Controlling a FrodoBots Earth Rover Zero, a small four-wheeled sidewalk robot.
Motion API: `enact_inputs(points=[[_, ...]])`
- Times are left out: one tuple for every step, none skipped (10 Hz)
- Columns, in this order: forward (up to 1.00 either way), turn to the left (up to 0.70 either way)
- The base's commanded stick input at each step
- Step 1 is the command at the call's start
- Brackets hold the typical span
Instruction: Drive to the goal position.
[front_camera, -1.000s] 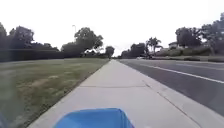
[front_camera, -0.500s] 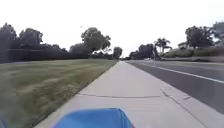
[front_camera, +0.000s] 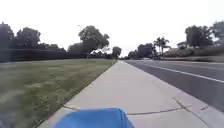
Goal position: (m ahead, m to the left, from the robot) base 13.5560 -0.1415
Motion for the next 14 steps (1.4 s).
enact_inputs(points=[[1.00,0.00],[1.00,0.00],[1.00,0.00],[1.00,0.00],[1.00,0.00],[1.00,0.00],[1.00,0.00],[1.00,0.00],[1.00,0.00],[1.00,0.00],[1.00,0.00],[1.00,0.00],[1.00,0.00],[1.00,0.00]])
